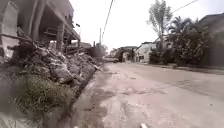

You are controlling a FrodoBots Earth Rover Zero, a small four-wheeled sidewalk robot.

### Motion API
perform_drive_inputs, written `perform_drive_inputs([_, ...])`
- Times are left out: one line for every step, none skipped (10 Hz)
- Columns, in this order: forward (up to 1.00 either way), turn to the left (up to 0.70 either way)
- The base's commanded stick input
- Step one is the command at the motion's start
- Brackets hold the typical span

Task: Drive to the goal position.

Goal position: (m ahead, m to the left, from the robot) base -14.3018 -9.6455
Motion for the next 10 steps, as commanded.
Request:
perform_drive_inputs([0.04, 0.00])
perform_drive_inputs([0.05, 0.00])
perform_drive_inputs([0.05, 0.00])
perform_drive_inputs([0.04, 0.00])
perform_drive_inputs([0.04, 0.00])
perform_drive_inputs([0.04, 0.00])
perform_drive_inputs([0.04, 0.00])
perform_drive_inputs([0.04, 0.00])
perform_drive_inputs([0.04, 0.00])
perform_drive_inputs([0.05, 0.00])
